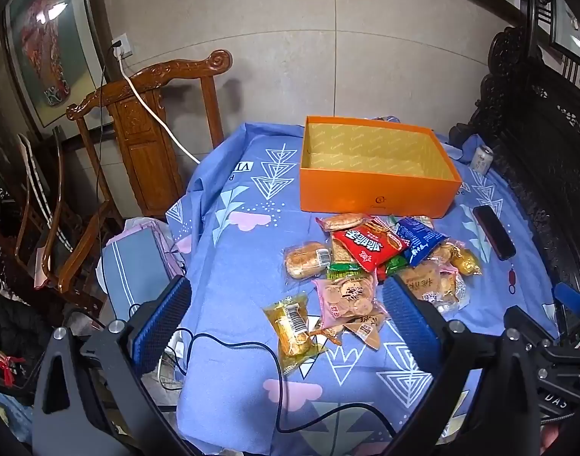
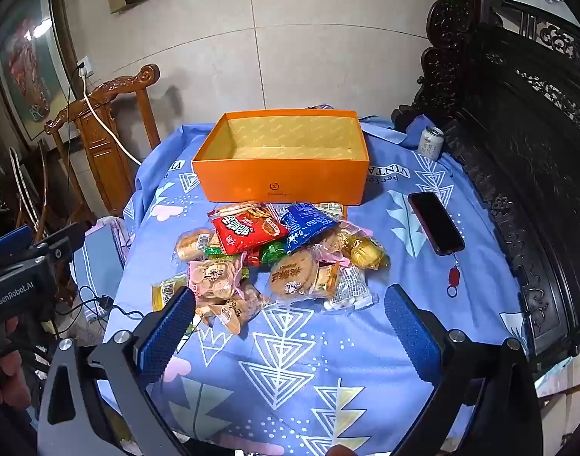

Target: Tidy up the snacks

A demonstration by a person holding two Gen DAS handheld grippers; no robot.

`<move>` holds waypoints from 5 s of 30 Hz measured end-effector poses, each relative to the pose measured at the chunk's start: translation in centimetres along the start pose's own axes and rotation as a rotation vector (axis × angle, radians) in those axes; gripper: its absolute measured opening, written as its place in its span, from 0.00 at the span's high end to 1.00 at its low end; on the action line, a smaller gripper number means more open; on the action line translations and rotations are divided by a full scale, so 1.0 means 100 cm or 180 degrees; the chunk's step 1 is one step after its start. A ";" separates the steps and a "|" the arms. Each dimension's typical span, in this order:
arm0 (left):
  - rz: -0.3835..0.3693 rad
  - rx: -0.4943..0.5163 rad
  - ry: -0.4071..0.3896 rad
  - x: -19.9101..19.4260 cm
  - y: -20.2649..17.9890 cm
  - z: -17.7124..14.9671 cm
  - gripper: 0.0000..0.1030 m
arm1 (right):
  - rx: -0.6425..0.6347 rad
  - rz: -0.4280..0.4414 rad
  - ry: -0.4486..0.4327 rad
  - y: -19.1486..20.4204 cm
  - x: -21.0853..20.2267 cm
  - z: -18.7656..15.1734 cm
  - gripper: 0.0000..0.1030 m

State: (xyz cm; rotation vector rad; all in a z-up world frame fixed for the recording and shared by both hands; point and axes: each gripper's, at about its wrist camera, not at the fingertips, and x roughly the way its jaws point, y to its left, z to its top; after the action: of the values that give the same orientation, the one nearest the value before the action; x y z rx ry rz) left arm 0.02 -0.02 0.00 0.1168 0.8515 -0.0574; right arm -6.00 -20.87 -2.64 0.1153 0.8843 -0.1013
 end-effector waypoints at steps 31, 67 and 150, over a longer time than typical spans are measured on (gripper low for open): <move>0.0019 -0.0015 0.0004 0.004 0.004 -0.004 0.04 | -0.0018 0.0006 0.0056 0.002 0.006 0.000 0.03; 0.0050 -0.0019 0.0013 0.008 0.006 -0.003 0.04 | -0.0032 0.0002 0.0073 0.004 0.009 0.002 0.03; -0.0473 0.0622 0.0284 0.199 -0.033 0.038 0.04 | -0.0654 0.0832 0.0760 -0.062 0.241 0.067 0.52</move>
State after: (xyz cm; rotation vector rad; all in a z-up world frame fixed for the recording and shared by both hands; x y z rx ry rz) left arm 15.63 -3.84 -12.75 0.2409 0.9418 -0.2768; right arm 13.42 -28.95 -17.46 0.0505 1.1044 0.2518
